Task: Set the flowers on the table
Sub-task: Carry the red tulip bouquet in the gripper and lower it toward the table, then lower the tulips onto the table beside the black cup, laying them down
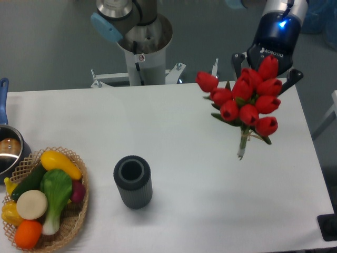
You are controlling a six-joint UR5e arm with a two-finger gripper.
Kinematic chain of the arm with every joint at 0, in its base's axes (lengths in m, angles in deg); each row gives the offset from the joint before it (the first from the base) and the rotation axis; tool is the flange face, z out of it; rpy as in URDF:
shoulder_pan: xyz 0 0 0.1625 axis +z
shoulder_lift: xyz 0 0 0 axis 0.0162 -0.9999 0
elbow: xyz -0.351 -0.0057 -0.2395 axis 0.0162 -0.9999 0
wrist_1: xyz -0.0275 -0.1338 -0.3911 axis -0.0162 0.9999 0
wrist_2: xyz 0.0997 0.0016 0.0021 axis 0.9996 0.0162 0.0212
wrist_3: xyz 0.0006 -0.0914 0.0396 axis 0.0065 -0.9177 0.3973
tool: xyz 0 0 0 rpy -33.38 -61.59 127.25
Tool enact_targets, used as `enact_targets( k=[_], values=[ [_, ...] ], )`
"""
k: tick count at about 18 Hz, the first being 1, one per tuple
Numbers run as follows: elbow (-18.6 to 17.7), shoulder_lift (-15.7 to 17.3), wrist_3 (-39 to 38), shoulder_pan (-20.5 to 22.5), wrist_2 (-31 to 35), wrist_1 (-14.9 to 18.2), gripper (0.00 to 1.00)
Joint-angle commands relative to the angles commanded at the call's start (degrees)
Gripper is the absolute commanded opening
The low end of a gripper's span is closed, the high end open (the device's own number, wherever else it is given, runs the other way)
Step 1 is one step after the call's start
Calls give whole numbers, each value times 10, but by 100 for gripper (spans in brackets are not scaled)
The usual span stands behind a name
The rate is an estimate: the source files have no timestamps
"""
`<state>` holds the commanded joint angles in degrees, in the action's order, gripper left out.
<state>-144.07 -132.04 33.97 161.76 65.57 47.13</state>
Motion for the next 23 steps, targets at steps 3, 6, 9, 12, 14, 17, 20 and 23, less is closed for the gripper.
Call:
enact_targets(
  k=[3, 6, 9, 12, 14, 17, 20, 23],
  values=[
    [-11, -10, 25, -28, 91, 2, 21],
    [-34, -26, 83, -81, 214, 4, 21],
    [-42, -46, 98, -105, 271, 5, 21],
    [-47, -67, 130, -117, 306, 15, 21],
    [-43, -87, 155, -141, 353, 17, 21],
    [-38, -117, 163, -151, 417, 22, 22],
    [-35, -148, 163, -164, 425, 20, 22],
    [-27, -188, 163, -176, 423, 18, 22]
  ],
)
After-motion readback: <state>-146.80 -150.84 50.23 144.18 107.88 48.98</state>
